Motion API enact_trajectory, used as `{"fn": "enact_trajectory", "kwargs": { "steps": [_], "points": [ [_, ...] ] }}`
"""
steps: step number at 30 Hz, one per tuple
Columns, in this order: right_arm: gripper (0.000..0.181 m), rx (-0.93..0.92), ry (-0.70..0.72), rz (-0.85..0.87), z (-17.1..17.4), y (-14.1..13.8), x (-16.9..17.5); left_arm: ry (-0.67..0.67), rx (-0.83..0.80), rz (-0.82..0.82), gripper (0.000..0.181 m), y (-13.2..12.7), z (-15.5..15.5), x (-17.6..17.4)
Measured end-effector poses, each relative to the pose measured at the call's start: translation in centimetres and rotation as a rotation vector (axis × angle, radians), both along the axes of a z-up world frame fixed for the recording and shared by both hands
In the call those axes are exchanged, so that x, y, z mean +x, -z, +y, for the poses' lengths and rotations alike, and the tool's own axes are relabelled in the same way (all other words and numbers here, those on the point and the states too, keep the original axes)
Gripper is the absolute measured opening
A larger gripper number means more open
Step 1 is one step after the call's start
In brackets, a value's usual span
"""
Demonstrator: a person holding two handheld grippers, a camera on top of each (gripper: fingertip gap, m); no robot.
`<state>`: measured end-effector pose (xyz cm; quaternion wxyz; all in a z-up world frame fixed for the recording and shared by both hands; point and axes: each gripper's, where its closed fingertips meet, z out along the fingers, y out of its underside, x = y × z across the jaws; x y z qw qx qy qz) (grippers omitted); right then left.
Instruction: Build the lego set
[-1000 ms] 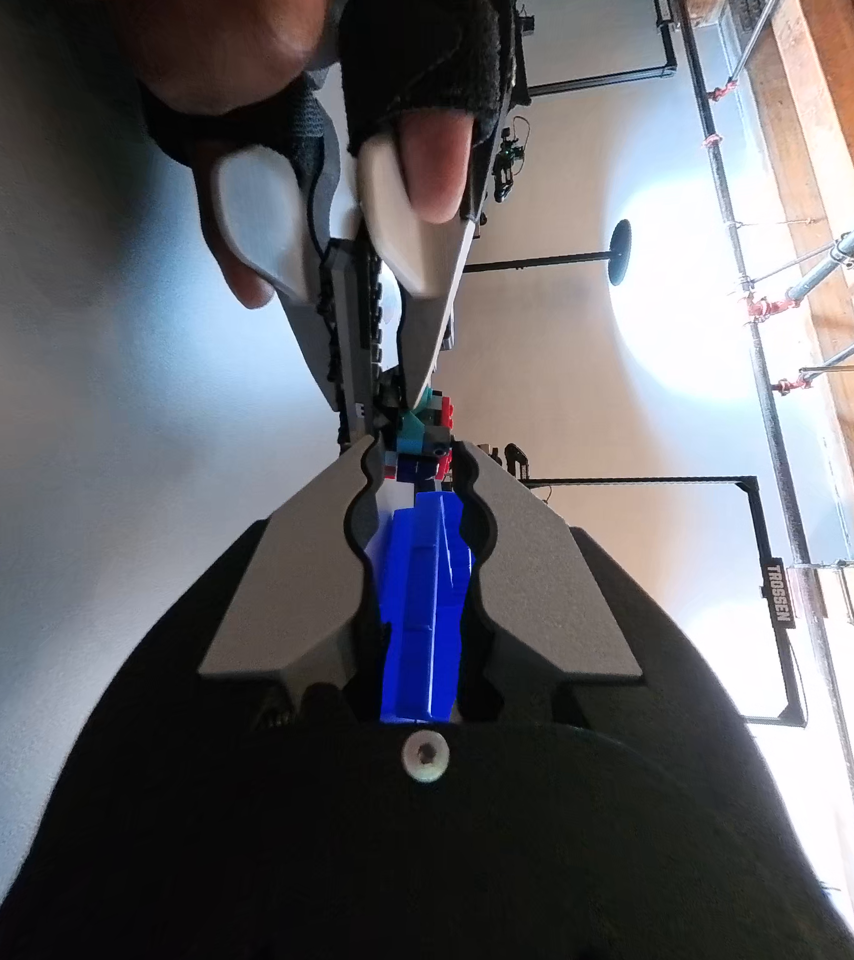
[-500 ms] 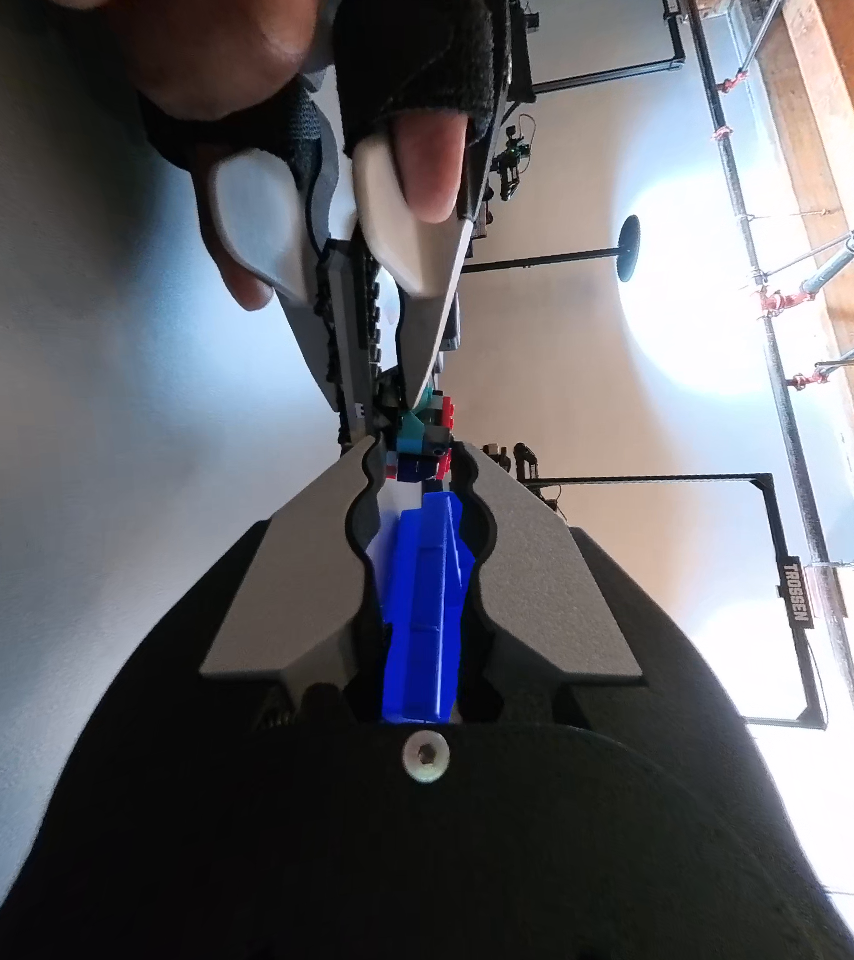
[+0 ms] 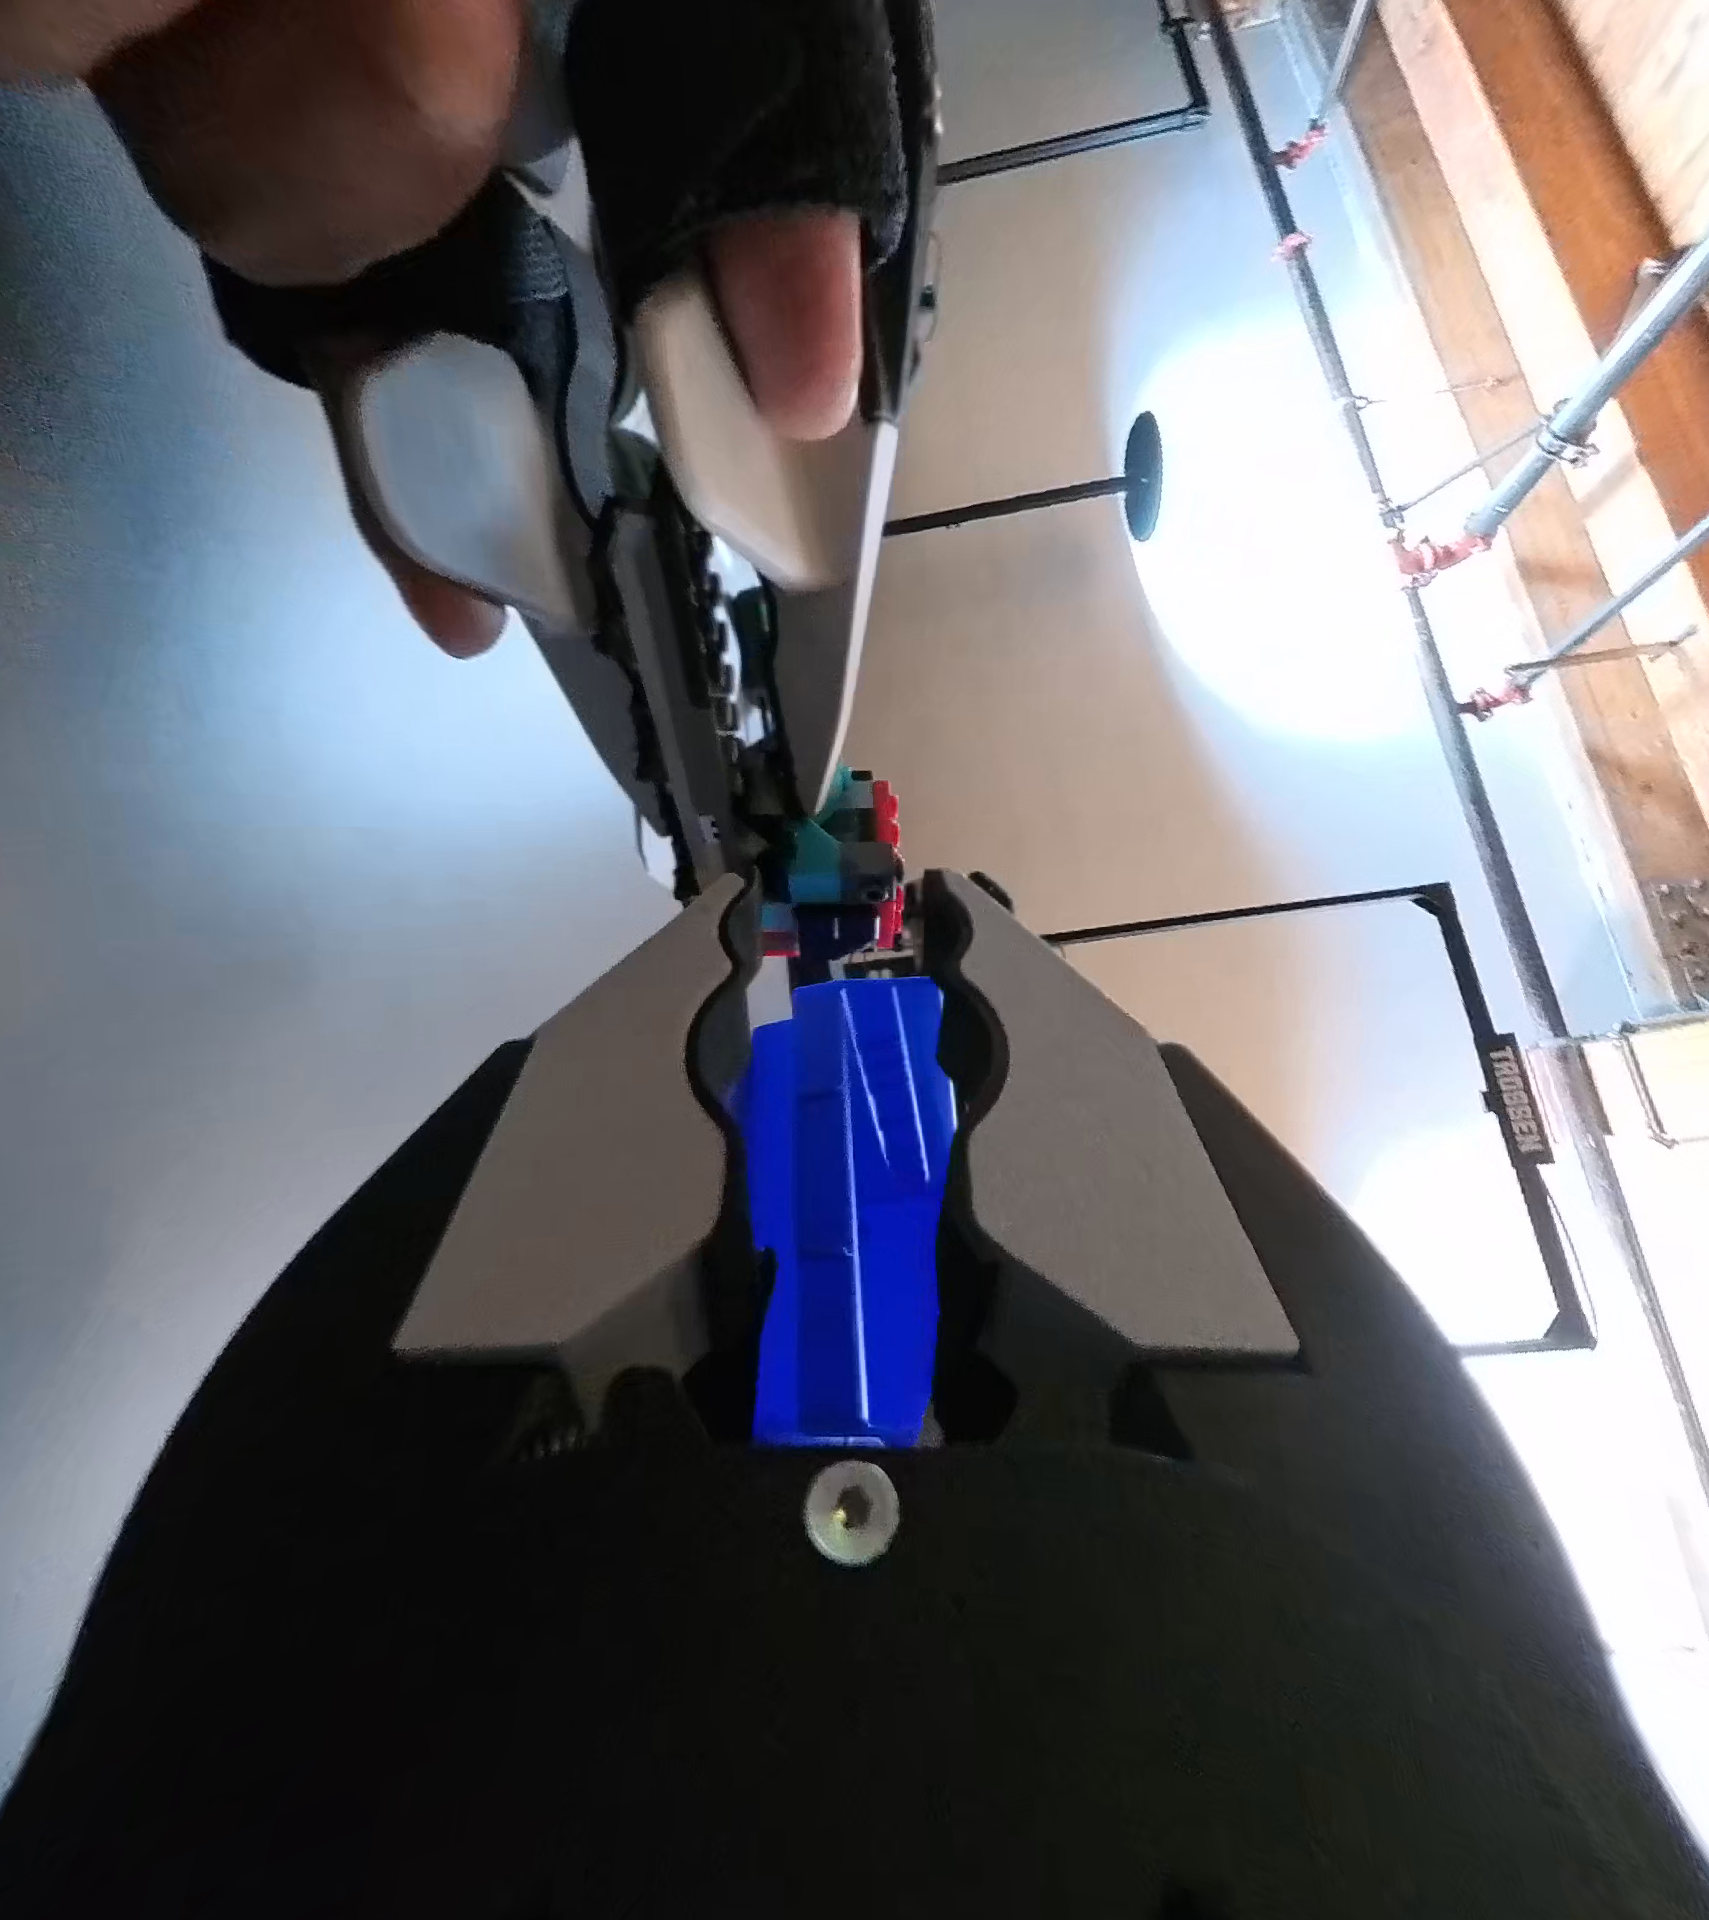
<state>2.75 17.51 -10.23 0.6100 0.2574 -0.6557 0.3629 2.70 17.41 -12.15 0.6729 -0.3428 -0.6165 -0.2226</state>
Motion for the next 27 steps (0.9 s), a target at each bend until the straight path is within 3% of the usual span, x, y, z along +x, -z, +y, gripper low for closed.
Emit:
{"fn": "enact_trajectory", "kwargs": {
  "steps": [6,27],
  "points": [
    [0.041,-0.016,0.001,-0.012,0.19,0.01,0.02,-0.007,0.035,-0.012,0.024,0.00,-0.31,-0.25],
    [0.031,0.034,-0.001,0.019,0.24,0.11,0.34,0.024,-0.026,0.009,0.024,-0.21,0.44,0.63]
  ]
}}
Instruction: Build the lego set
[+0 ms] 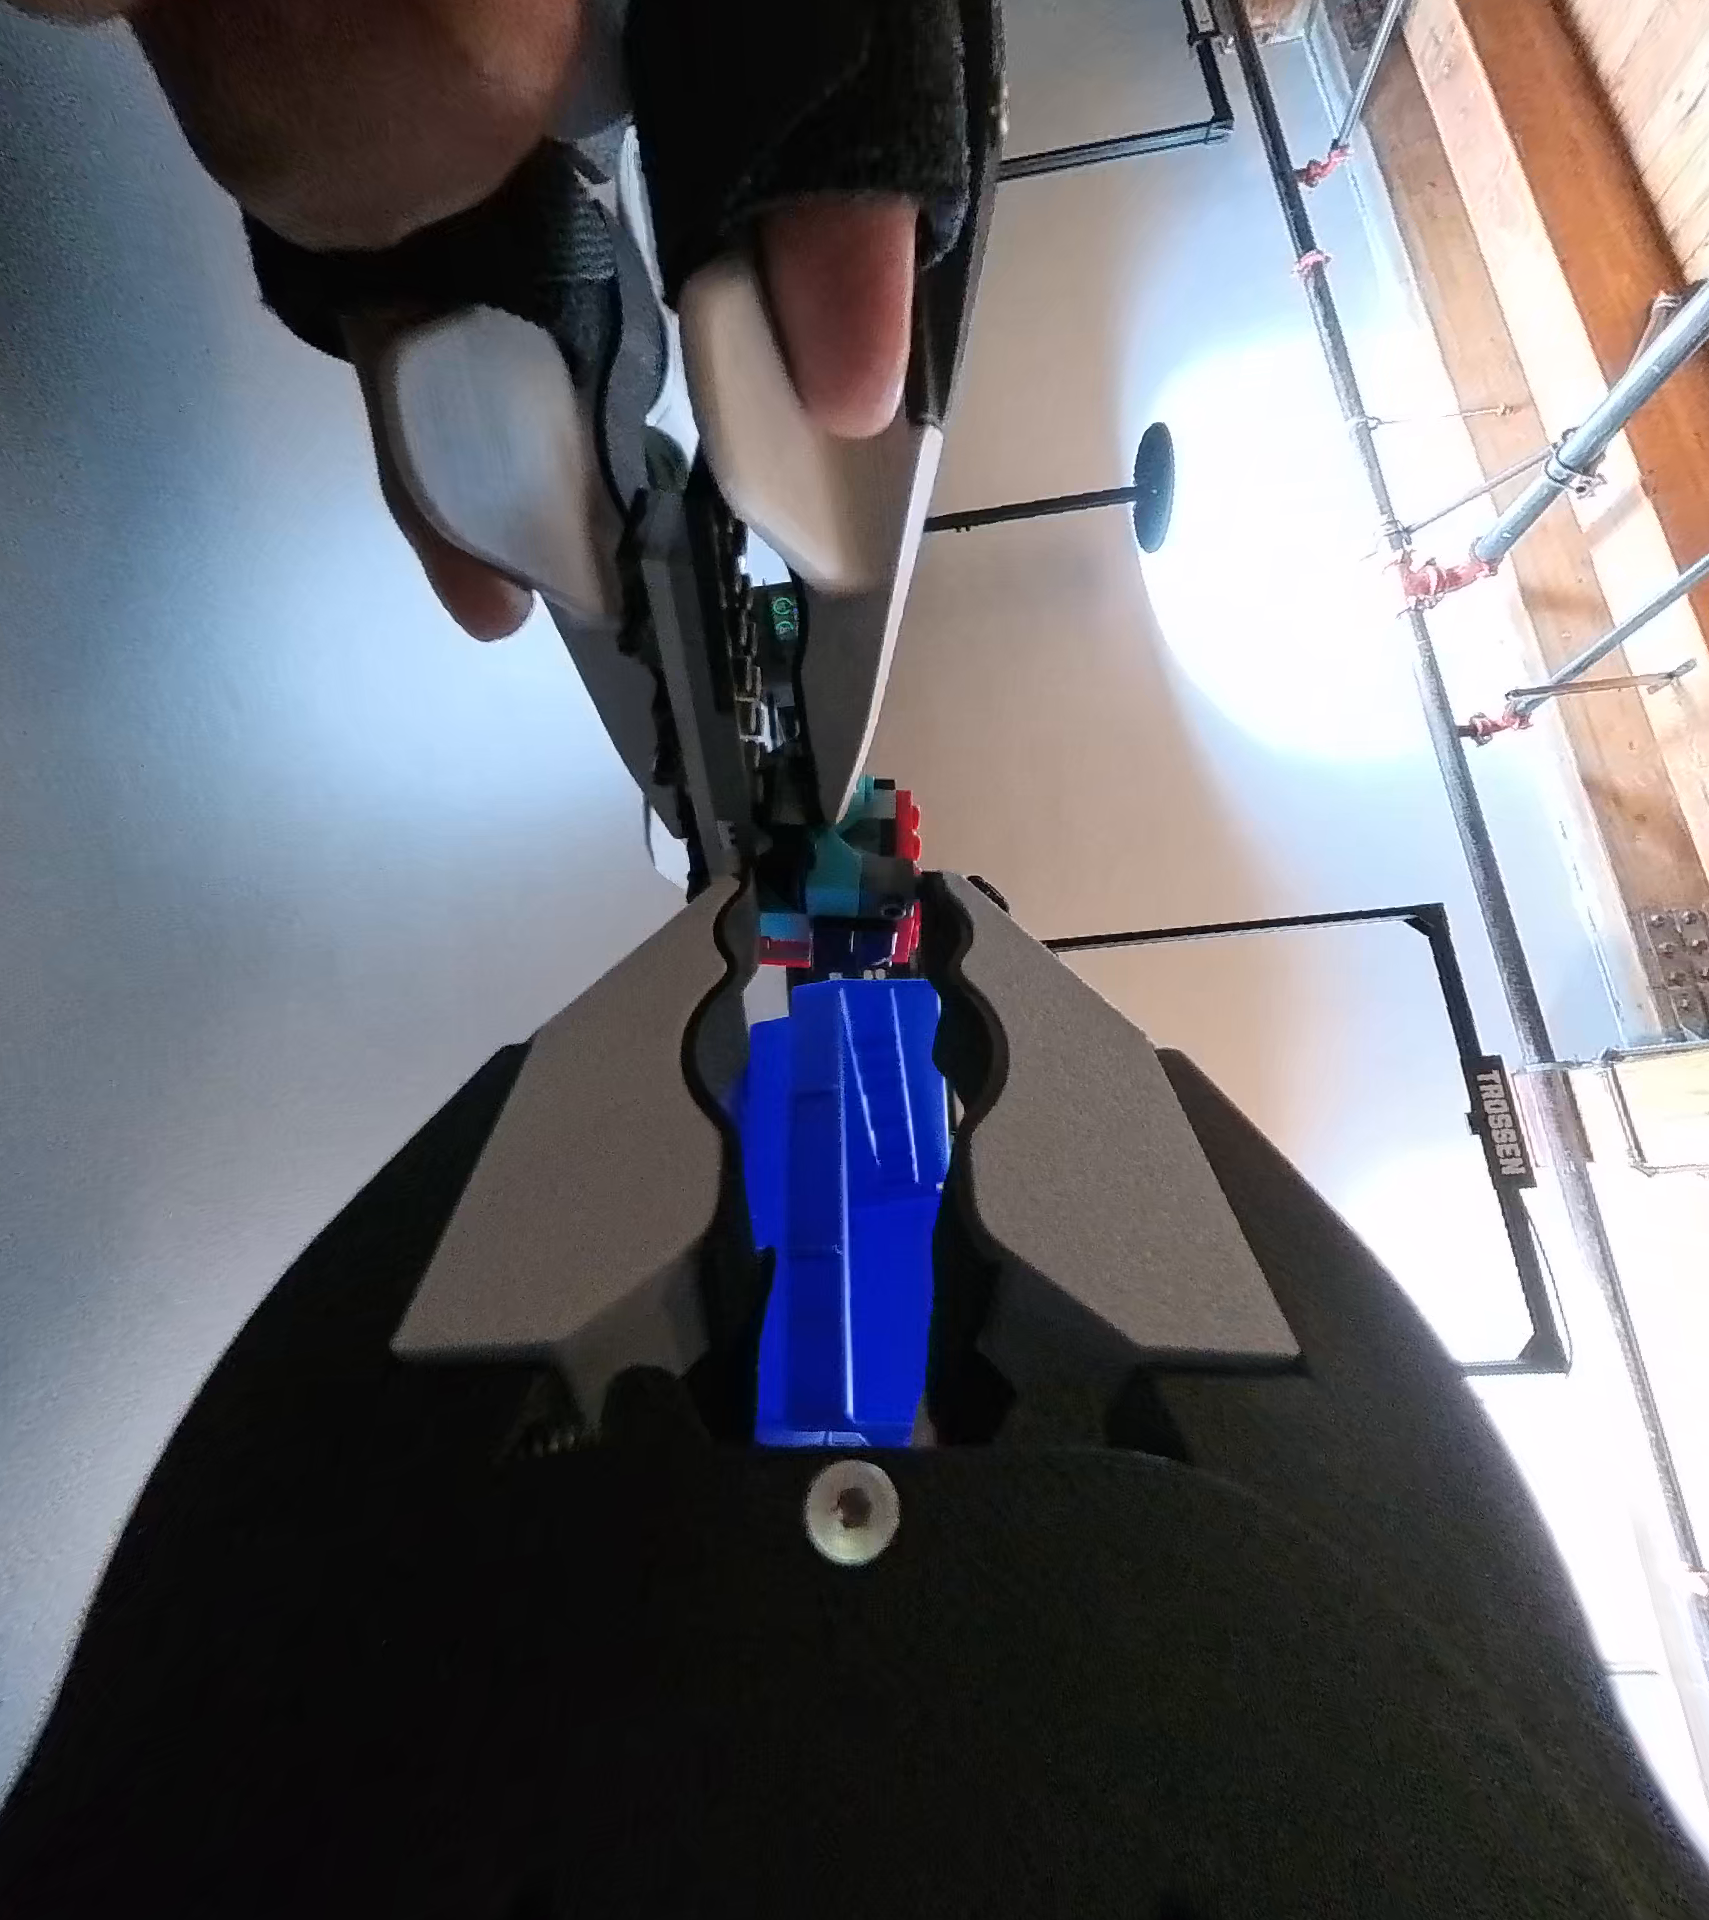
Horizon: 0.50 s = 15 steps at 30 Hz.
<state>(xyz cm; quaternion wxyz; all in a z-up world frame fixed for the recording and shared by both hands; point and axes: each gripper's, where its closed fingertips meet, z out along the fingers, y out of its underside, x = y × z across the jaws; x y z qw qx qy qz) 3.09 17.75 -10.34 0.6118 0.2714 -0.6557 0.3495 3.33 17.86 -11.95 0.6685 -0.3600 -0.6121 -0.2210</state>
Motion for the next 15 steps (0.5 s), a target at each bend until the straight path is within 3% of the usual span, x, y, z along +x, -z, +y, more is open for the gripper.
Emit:
{"fn": "enact_trajectory", "kwargs": {
  "steps": [15],
  "points": [
    [0.031,-0.011,0.009,-0.035,0.10,0.04,-0.36,-0.011,0.001,-0.009,0.024,0.03,-0.04,-0.16]
  ]
}}
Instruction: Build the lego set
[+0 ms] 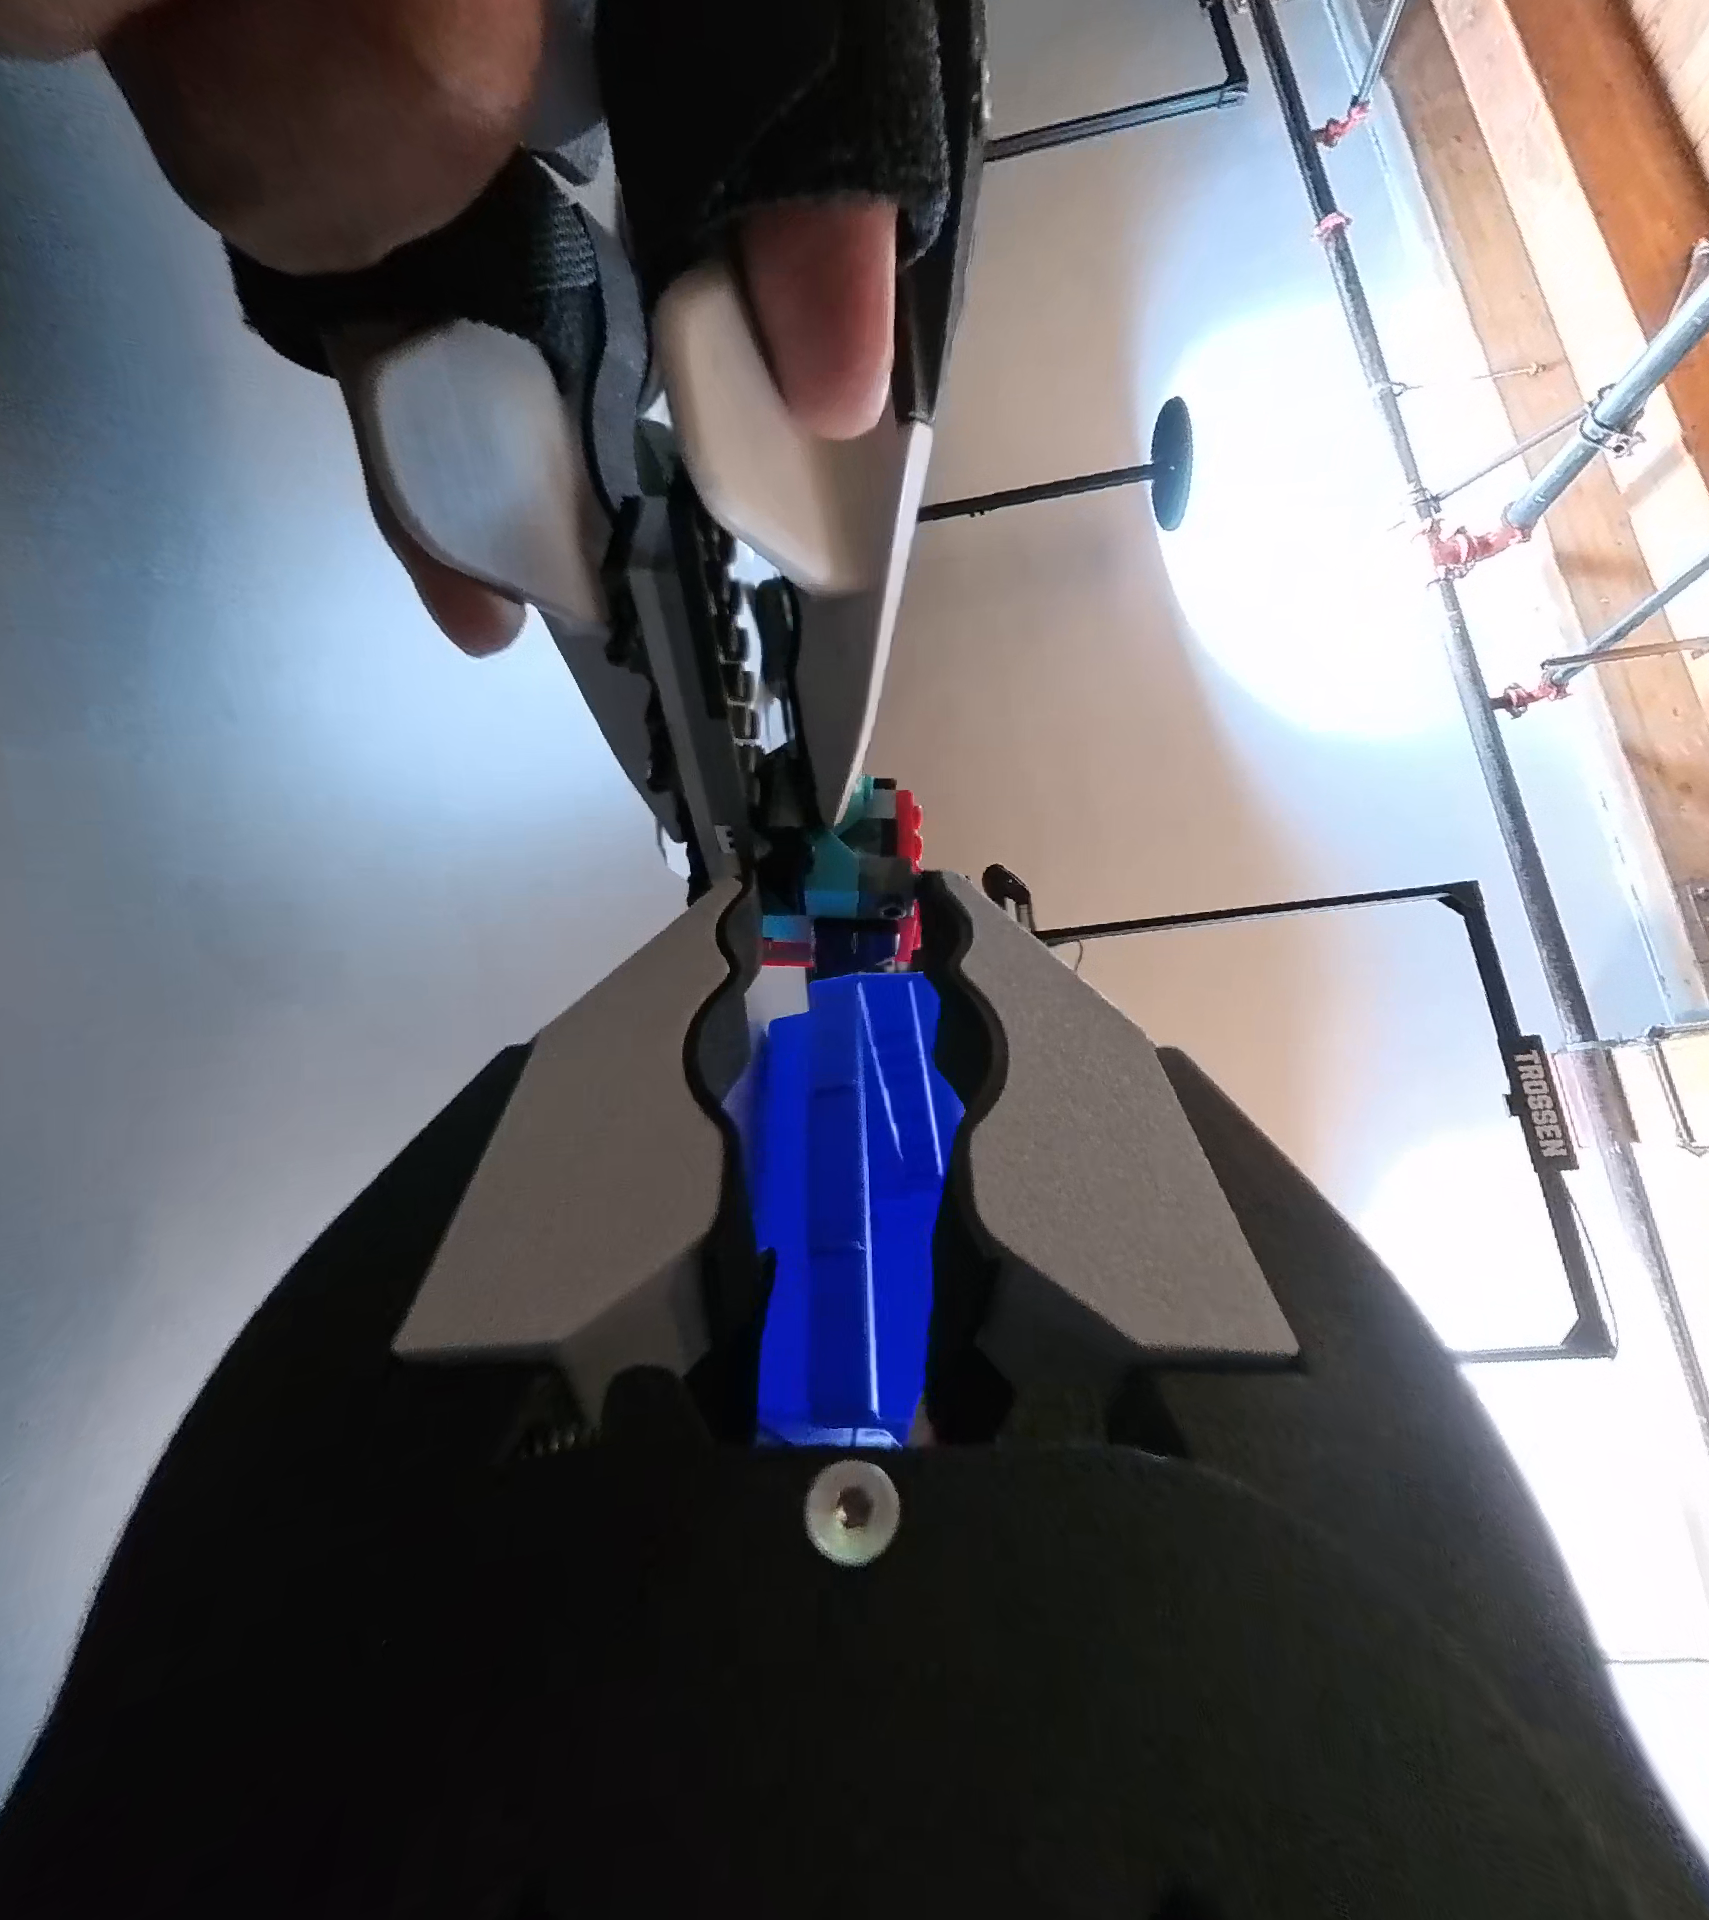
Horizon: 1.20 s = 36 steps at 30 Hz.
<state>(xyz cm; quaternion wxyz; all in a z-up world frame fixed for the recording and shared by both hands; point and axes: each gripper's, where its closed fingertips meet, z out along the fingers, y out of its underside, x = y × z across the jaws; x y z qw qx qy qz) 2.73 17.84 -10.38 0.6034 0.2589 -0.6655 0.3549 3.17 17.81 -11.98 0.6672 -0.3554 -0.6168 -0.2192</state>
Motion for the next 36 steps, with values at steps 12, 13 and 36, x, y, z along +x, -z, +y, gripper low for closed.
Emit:
{"fn": "enact_trajectory", "kwargs": {
  "steps": [12,13,36],
  "points": [
    [0.041,-0.139,-0.038,-0.083,1.0,-2.6,1.1,0.031,0.204,0.073,0.024,-2.5,-1.4,-0.3],
    [0.041,-0.180,-0.041,-0.136,1.2,-3.1,1.1,0.048,0.258,0.083,0.024,-3.1,-1.5,-0.2],
    [0.038,-0.654,-0.242,-0.804,2.5,-15.0,5.5,0.230,0.879,0.742,0.024,-19.4,-4.6,8.9]
  ]
}}
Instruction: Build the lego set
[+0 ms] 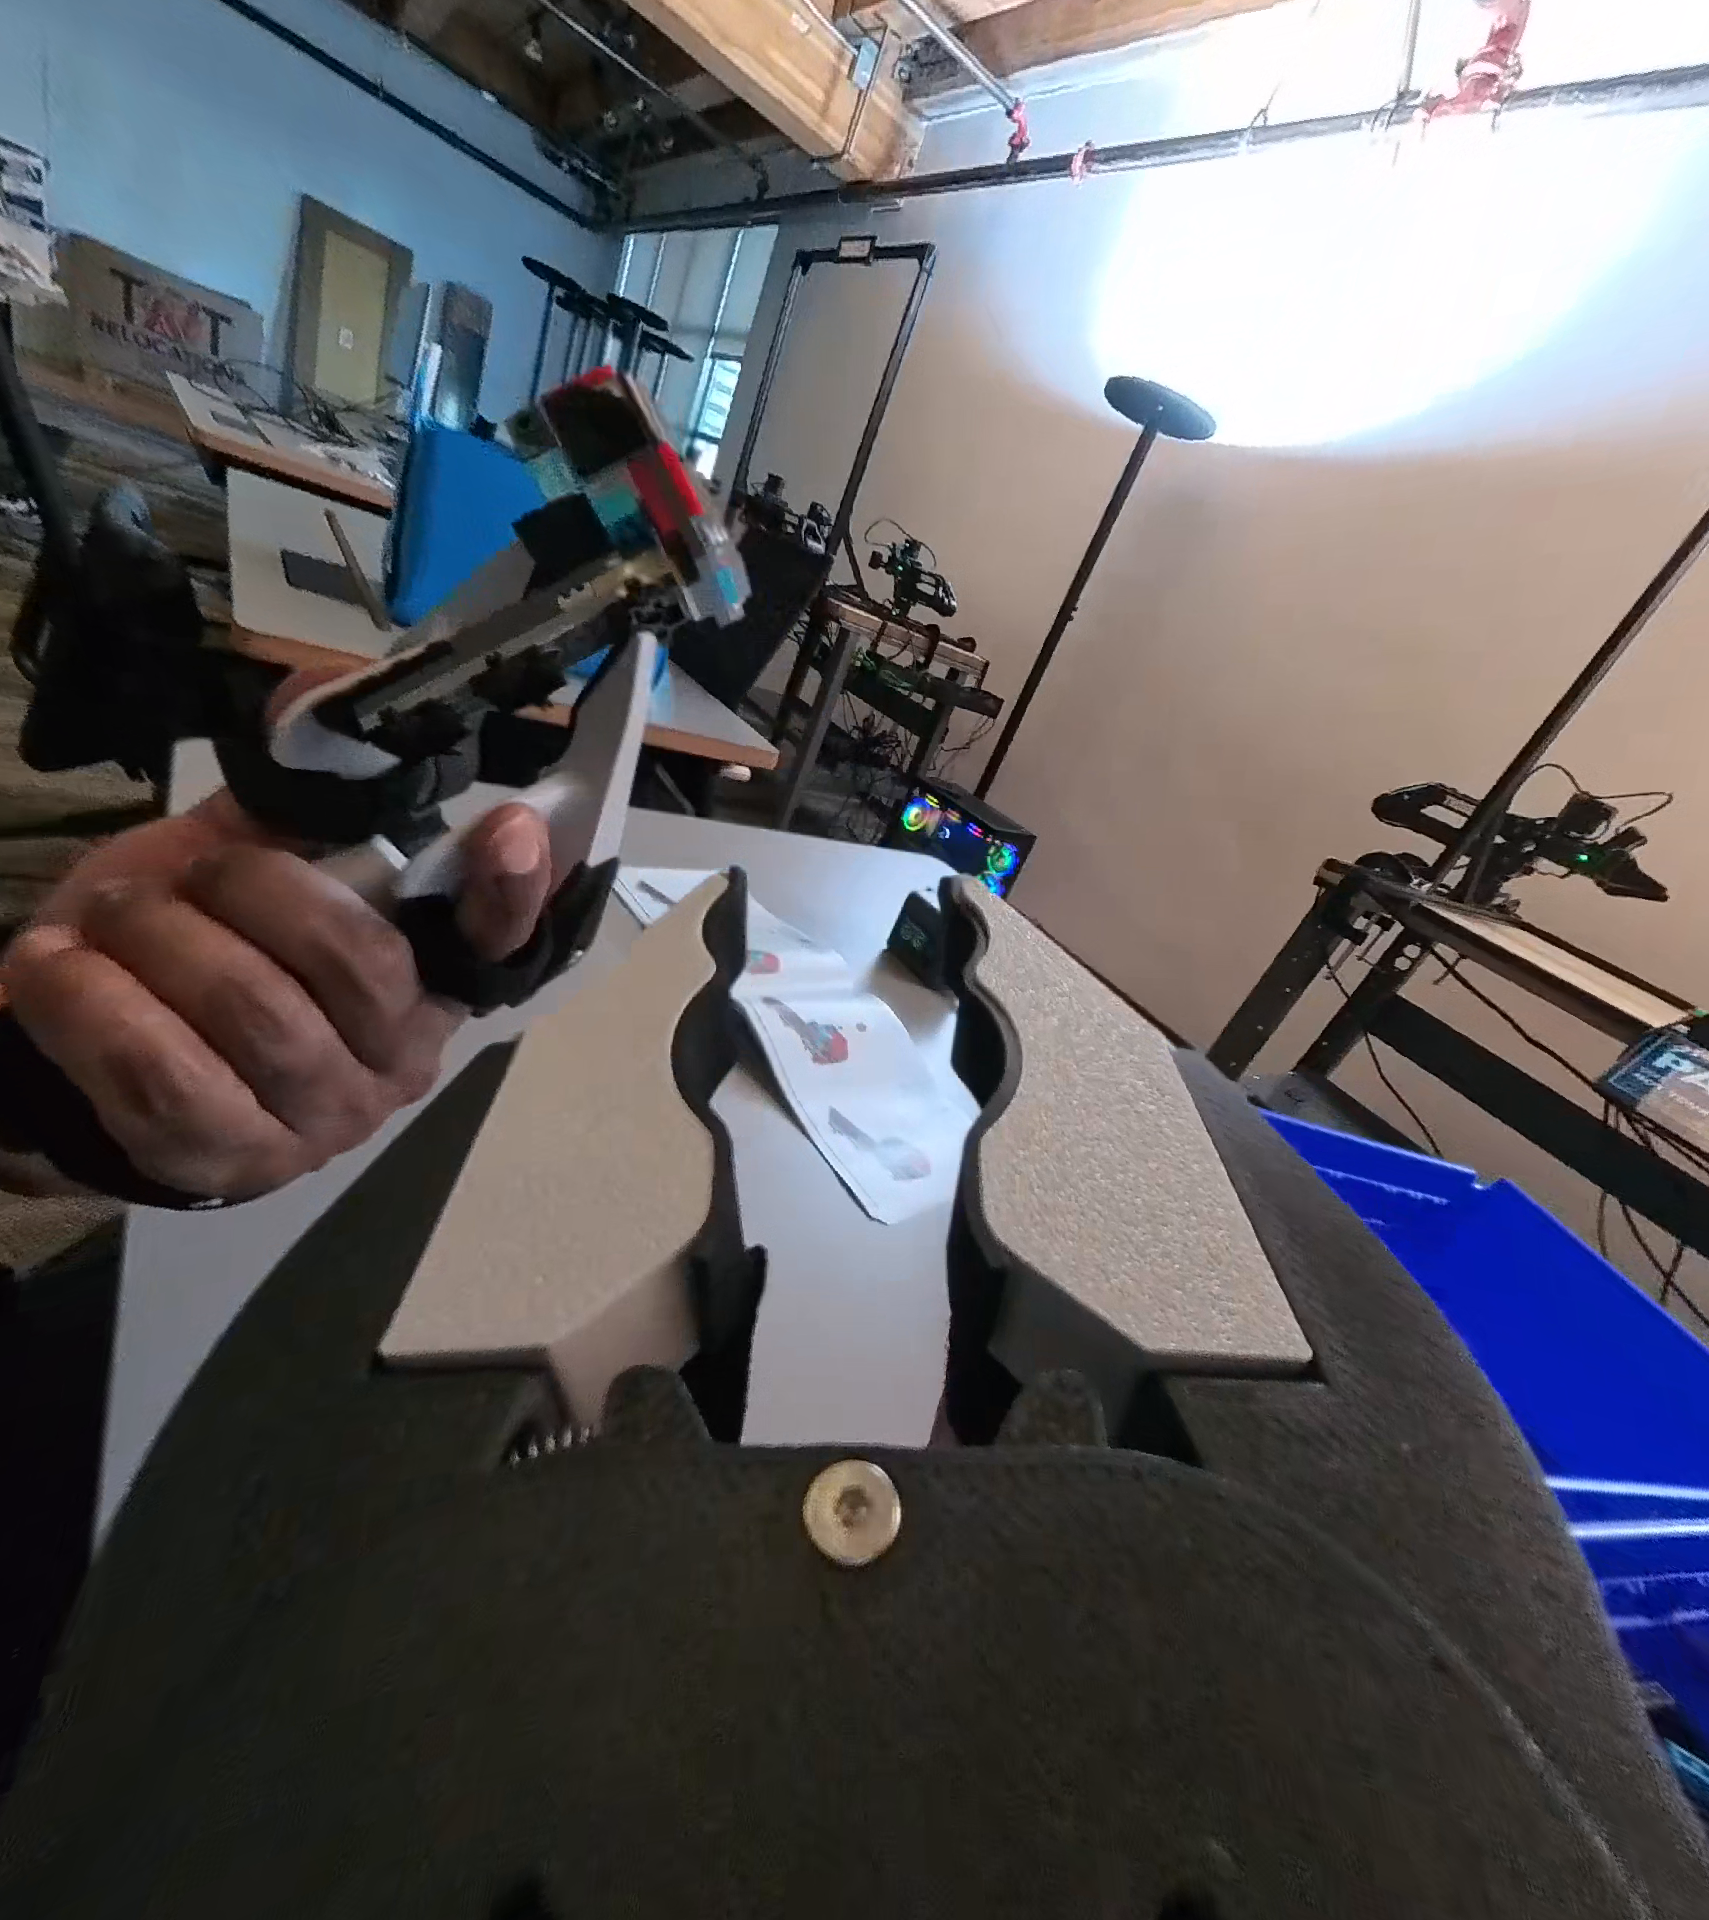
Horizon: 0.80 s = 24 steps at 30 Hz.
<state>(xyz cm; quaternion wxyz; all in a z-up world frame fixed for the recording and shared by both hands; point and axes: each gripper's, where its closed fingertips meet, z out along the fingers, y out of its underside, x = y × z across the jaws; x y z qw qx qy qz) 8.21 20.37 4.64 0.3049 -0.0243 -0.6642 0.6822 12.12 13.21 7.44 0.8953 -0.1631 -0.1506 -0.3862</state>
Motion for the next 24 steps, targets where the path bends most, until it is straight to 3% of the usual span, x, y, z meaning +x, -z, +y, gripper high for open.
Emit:
{"fn": "enact_trajectory", "kwargs": {
  "steps": [8,17,24],
  "points": [
    [0.038,-0.029,-0.063,-0.034,-1.2,-1.9,3.2,0.023,0.088,0.119,0.024,-1.8,-0.6,2.5],
    [0.038,-0.042,-0.135,-0.091,-3.3,-2.3,5.5,0.030,0.143,0.165,0.024,-2.2,-1.5,3.5],
    [0.040,-0.078,-0.173,-0.168,-3.7,-2.4,6.2,-0.013,0.097,0.193,0.024,-2.1,-1.1,3.7]
  ]
}}
